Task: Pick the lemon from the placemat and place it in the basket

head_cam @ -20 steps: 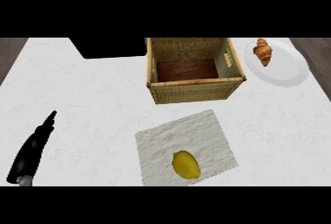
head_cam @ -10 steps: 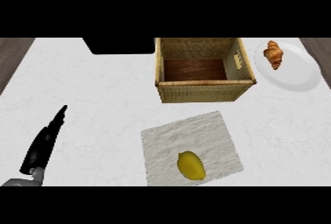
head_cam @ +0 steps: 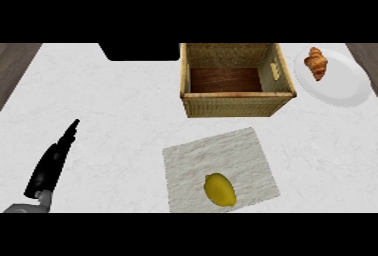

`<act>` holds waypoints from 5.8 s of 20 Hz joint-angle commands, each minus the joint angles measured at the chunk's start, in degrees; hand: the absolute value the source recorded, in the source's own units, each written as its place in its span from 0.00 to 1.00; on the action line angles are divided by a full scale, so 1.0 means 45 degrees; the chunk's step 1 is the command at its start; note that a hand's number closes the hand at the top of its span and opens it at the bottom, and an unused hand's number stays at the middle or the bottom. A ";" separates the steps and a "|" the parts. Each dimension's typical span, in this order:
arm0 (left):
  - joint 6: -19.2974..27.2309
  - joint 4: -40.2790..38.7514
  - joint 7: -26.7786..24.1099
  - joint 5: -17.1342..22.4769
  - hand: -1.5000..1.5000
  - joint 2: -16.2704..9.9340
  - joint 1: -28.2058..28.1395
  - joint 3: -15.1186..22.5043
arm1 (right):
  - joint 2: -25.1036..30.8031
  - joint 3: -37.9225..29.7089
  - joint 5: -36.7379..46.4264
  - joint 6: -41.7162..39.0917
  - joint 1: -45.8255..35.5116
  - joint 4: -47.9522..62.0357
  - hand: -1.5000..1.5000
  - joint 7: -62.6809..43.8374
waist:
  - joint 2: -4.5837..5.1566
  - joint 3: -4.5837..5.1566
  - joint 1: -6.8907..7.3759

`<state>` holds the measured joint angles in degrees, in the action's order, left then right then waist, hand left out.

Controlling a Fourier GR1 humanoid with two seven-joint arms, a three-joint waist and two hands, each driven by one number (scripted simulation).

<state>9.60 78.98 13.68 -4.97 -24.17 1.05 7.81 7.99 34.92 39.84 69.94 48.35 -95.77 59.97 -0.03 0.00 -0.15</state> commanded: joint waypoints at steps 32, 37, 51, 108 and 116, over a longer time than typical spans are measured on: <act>-0.1135 0.0104 -0.0317 -0.1420 0.50 0.1170 -0.0240 -0.1388 | -0.1762 -0.0975 0.6102 -0.0891 -0.5064 0.3334 0.00 -0.7891 | 0.0009 -0.0001 0.0047; -0.1046 -0.0214 -0.0045 -0.1863 0.50 0.1454 0.0007 -0.1360 | -0.1748 -0.0591 0.7091 -0.0740 -0.5161 0.3477 0.00 -0.9041 | 0.0009 0.0000 0.0005; -0.1300 0.0199 0.0525 -0.1894 0.50 0.1561 0.0433 -0.1647 | -0.1721 -0.0929 0.7603 -0.2033 -0.6637 0.3496 0.00 -1.1101 | 0.0013 0.0001 -0.0020; -0.1883 0.0375 -0.0044 -0.2457 0.50 0.1842 -0.0229 -0.2295 | 0.6320 -0.9770 -0.0761 -2.1847 -1.6543 -0.7379 1.00 -2.3091 | -0.0065 0.0027 -0.0066; -0.2027 0.0019 -0.0367 -0.2418 0.50 0.1781 -0.0030 -0.2578 | 0.5995 -1.0444 -0.4072 -2.3284 -2.0481 -0.6074 1.00 -2.5962 | -0.0026 0.0020 0.0061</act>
<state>1.25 80.99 14.17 -16.28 -14.94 0.62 -2.15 34.81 -10.83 26.75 -30.73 -37.40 -125.05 -50.53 -0.34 0.15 -0.07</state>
